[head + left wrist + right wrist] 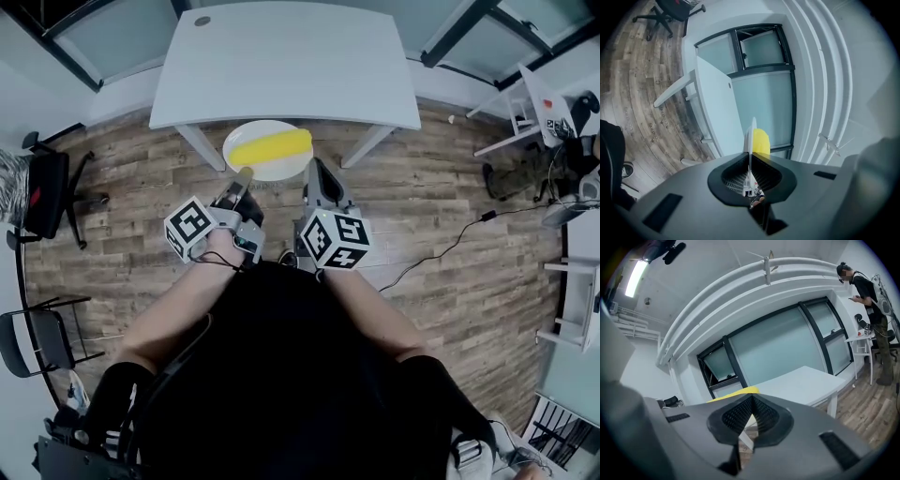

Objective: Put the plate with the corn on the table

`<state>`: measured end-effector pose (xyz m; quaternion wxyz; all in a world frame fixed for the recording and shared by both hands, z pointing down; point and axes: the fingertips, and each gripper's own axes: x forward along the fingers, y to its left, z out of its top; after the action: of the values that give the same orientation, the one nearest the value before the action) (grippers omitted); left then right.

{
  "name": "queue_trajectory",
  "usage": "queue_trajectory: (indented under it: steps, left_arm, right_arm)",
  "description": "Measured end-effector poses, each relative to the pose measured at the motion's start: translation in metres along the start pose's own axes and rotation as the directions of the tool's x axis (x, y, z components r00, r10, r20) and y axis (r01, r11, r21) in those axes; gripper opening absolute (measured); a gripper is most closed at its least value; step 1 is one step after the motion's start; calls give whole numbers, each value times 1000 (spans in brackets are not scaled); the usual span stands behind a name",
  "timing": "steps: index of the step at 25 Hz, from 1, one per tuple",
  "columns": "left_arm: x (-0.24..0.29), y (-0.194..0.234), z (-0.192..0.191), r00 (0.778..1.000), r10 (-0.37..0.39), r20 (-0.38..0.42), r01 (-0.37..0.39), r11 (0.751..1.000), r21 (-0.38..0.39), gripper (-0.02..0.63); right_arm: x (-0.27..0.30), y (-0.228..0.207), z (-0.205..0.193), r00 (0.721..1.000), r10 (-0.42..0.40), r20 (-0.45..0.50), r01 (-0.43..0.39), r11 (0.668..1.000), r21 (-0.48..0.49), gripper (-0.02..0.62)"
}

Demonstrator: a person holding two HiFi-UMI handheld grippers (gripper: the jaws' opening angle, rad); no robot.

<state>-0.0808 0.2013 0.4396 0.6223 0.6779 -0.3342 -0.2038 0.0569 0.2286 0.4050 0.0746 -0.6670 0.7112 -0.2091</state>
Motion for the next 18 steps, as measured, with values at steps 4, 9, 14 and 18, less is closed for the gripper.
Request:
queue_trajectory:
  steps: [4, 9, 14, 18]
  left_arm:
    - [10, -2, -2, 1000, 2, -1, -2, 1000, -9, 18]
    - [34, 0, 14, 1000, -15, -24, 15, 1000, -3, 18]
    - [69, 10, 45, 1000, -2, -31, 1, 999, -43, 17]
    - [103, 17, 76, 999, -4, -43, 1, 997, -72, 17]
  right_arm:
    - [4, -10, 1, 1000, -6, -13, 6, 1000, 20, 2]
    - [24, -12, 4, 1000, -10, -8, 10, 1000, 9, 2]
    - [67, -16, 5, 999, -24, -34, 25, 999, 22, 2]
    - [116, -16, 9, 998, -38, -53, 40, 999, 32, 2]
